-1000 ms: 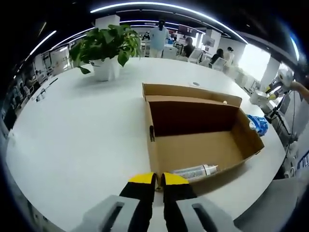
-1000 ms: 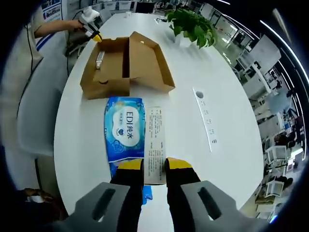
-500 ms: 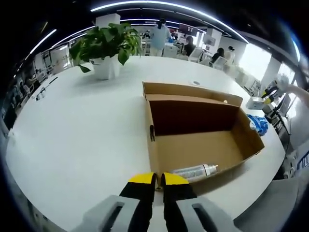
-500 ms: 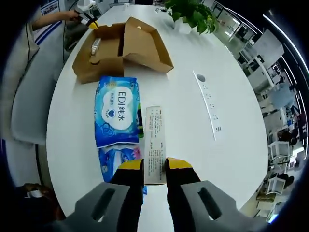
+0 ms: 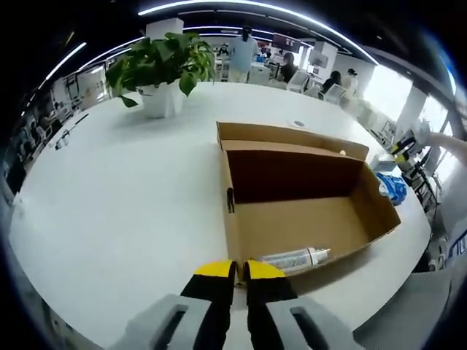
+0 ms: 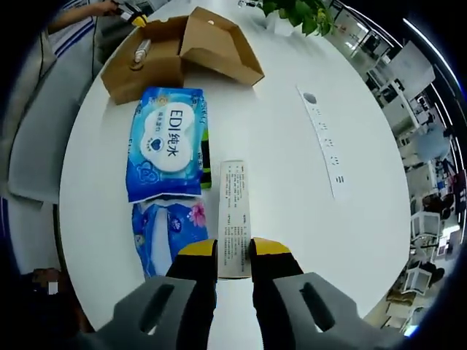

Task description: Operate the shoe box by opening the lid, removing the specified soft item, and placing it in the target area until the item is outside and the box remains undamaged.

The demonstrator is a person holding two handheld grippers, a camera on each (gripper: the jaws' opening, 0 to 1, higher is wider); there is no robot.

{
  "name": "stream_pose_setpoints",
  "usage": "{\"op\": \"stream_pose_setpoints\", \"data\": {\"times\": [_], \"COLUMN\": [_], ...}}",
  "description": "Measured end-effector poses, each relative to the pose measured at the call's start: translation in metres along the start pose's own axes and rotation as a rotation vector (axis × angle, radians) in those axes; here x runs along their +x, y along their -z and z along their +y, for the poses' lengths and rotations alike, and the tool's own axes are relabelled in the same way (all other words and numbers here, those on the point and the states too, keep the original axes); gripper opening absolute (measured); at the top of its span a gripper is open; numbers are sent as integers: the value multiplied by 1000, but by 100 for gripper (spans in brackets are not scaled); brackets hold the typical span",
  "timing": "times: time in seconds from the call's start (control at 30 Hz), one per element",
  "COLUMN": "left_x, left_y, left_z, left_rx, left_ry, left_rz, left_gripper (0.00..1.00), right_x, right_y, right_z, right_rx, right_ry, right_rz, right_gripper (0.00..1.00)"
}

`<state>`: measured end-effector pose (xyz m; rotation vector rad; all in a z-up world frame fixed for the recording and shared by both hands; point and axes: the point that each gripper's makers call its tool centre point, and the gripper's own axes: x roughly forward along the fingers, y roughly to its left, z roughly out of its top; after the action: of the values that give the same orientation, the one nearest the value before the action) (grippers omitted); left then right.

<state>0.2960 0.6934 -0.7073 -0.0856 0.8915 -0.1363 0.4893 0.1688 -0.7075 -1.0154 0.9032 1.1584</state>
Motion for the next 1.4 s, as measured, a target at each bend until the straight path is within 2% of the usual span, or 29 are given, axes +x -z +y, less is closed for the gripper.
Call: {"op": "stream_pose_setpoints", "data": {"times": [0.2,0.57,0.87,1.13,1.27,1.4], "left_x": [1,1,1,1,1,1], "left_y": [0,0,1,1,1,0], "left_z": [0,1,1,1,1,1], "left_rx": [8,14,26,31,45,63], "left_ry": [-7,-9,-10,-7,-8,-9], "left_rz": [6,11,15,18,19,19], "left_gripper": [5,5,5,5,5,5], "right_x": [9,22,20,18,18,19], "right_y": [9,35,34,43,44,45], "right_z": [-1,9,9,6,5,2], "right_rx": [-17,-95,-90,-88,-57,-117], "right_ry": [-9,-30,-35,-21,-5,14], "right_rz": [23,118,125,155,163,186], "right_gripper": [15,15,15,15,16,17]}}
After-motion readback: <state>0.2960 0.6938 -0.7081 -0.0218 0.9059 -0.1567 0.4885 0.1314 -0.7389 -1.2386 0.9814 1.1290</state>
